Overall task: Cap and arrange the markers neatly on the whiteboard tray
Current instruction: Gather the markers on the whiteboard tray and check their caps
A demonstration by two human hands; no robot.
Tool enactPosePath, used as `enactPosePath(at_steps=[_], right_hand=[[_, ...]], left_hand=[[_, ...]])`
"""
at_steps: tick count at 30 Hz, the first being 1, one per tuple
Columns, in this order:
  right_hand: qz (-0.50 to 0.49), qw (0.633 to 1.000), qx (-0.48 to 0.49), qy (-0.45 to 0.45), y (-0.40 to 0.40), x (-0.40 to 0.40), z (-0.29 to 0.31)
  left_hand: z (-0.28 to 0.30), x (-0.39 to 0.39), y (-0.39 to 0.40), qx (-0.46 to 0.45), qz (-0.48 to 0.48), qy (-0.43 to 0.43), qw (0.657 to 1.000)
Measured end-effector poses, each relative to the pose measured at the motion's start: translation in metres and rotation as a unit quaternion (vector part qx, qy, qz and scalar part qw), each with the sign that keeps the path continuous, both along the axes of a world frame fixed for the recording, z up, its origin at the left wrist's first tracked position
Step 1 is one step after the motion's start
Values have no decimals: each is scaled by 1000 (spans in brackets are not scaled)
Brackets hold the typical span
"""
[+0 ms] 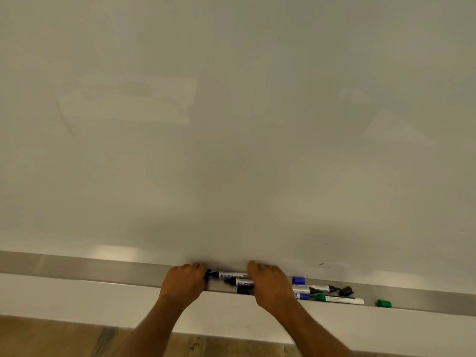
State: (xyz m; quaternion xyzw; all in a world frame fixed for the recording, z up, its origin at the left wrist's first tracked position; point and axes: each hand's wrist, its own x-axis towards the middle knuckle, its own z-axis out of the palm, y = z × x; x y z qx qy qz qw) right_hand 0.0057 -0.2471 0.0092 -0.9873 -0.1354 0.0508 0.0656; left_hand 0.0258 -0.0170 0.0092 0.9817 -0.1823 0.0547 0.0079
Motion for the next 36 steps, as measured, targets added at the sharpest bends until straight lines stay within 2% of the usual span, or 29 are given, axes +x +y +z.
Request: enactPosePath(at_steps=[7,13,23,36], right_hand=[[9,989,126,-72,-8,-9,5],[16,968,229,-99,-10,-11,16],[-70,919,366,-126,-17,-24,20],[-52,911,389,-130,-26,-32,27]], left_hand=[[4,-2,8,-133,41,6,990],[7,-5,10,-237,23,-9,971],[6,-10,-7,-304,-26,-15,952],[15,-14,-28,-297,-91,-8,950]])
